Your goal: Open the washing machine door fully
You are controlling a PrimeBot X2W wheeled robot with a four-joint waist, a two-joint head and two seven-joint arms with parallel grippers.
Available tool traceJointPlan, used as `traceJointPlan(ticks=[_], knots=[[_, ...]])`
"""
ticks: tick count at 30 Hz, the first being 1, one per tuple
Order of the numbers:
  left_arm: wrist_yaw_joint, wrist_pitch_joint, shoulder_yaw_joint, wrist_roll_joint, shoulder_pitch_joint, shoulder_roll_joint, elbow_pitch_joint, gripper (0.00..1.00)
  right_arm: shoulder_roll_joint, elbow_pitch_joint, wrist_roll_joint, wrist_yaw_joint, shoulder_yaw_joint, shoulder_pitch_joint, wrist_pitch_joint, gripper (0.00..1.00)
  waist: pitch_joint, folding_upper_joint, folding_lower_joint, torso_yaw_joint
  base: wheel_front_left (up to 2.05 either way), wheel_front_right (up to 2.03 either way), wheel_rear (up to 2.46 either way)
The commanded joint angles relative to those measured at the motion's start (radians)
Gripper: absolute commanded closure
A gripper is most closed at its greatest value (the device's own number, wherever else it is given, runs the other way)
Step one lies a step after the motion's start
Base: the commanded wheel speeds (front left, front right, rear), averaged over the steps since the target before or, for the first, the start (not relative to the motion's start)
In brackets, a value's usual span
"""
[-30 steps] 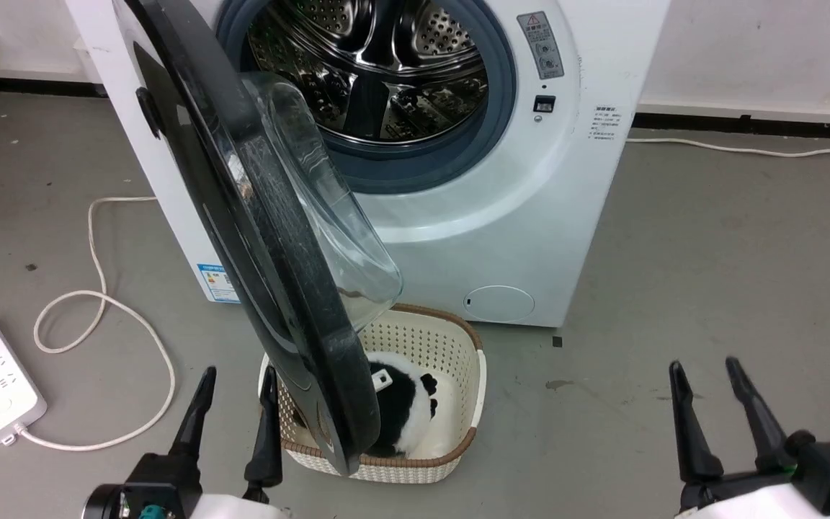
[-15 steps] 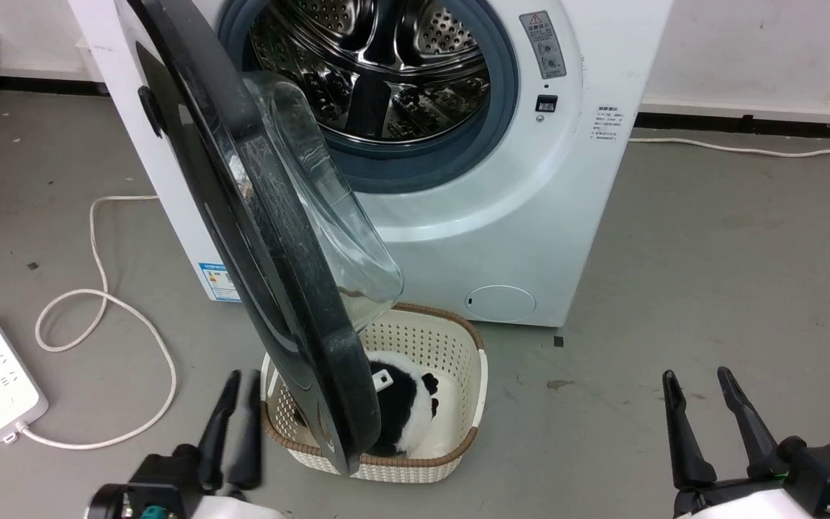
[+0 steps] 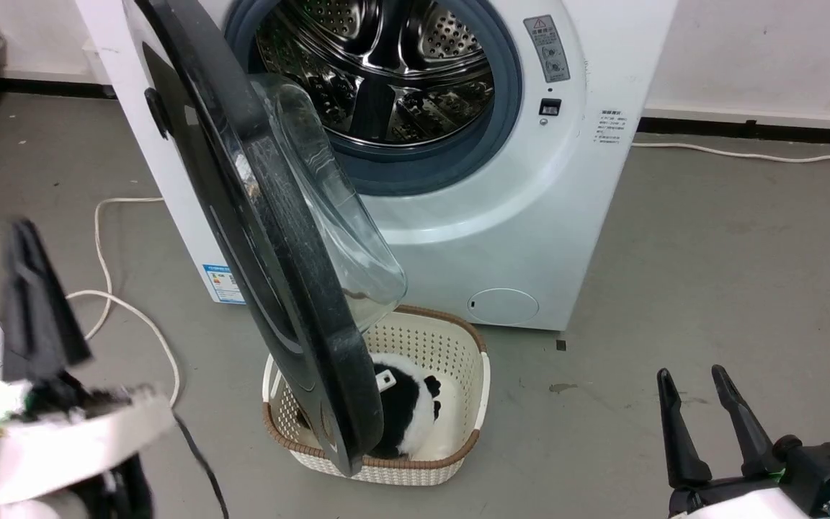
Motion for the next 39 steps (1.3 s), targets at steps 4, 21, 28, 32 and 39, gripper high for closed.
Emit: traceJointPlan(ticks=[4, 21, 28, 32, 39], knots=[[-0.008, -0.004, -0.002, 0.015, -0.066, 0.002, -0.116, 1.00, 0.004, 0.005, 0.002, 0.001, 0.000, -0.008, -0.004, 0.00, 0.000, 0.0000, -0.0001, -0.005, 0.00, 0.00, 0.00], [-0.099, 0.105, -0.387, 0.223, -0.012, 0.018, -0.104, 1.00, 0.004, 0.025, -0.001, 0.001, 0.009, -0.013, -0.005, 0.00, 0.023, 0.0000, -0.0001, -0.010, 0.00, 0.00, 0.00], [-0.094, 0.147, -0.499, 0.231, 0.052, 0.012, 0.086, 1.00, 0.004, 0.025, 0.002, 0.001, 0.009, -0.024, -0.005, 0.00, 0.038, 0.0000, -0.0001, -0.014, 0.00, 0.00, 0.00], [-0.079, 0.153, -0.520, 0.200, 0.059, 0.008, 0.197, 1.00, 0.004, 0.026, 0.005, 0.001, 0.010, -0.028, -0.005, 0.00, 0.047, 0.0000, -0.0001, -0.016, 0.00, 0.00, 0.00], [-0.025, 0.134, -0.499, 0.148, 0.035, 0.004, 0.334, 1.00, 0.004, 0.028, 0.013, 0.001, 0.010, -0.028, -0.005, 0.00, 0.055, 0.0000, -0.0001, -0.010, 0.00, 0.00, 0.00]])
